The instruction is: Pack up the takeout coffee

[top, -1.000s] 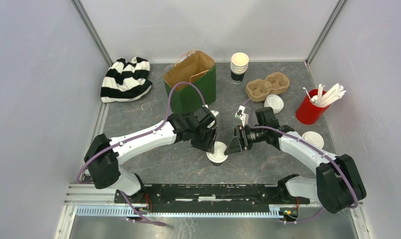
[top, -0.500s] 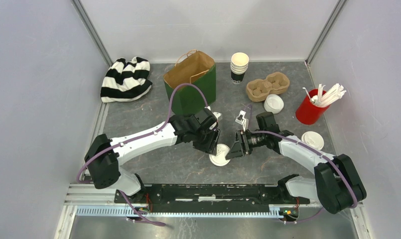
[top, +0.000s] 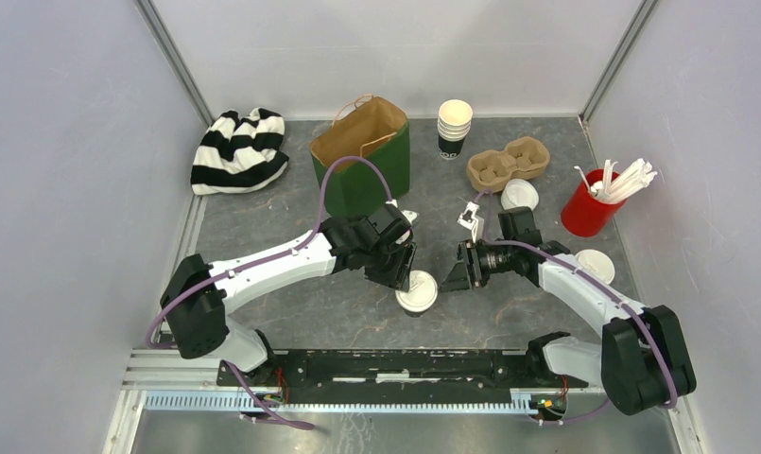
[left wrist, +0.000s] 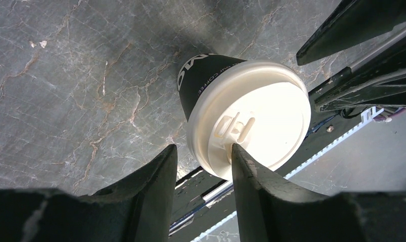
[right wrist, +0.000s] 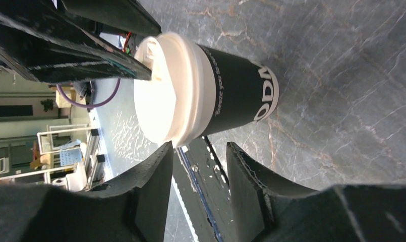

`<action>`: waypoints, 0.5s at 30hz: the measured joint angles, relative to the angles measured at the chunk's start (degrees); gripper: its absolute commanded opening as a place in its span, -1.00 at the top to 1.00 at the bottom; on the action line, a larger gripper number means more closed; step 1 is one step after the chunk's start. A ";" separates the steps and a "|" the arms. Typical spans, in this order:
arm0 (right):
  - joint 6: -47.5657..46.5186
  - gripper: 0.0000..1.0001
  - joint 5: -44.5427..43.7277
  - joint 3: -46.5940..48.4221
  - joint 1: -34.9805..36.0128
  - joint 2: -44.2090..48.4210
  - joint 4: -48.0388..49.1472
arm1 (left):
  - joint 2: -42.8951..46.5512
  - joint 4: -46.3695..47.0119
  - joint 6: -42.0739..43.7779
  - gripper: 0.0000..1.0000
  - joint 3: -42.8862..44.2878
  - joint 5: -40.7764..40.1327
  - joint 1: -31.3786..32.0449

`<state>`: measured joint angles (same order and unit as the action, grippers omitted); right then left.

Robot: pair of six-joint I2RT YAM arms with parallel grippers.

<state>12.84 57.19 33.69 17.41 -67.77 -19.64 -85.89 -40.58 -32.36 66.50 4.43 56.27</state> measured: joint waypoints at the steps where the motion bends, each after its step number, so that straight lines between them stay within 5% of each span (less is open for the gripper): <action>1: 0.09 0.03 0.33 -0.66 0.02 -0.04 0.02 | -0.02 0.00 0.02 -0.02 0.00 0.00 0.00; 15: 2.82 -0.05 2.43 -3.58 1.05 -0.81 3.67 | -0.02 -0.26 0.00 -0.02 -0.02 0.02 -0.02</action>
<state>15.66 59.61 30.11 18.46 -68.58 -15.97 -85.91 -40.84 -32.36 66.48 4.45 56.25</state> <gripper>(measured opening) 0.497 0.506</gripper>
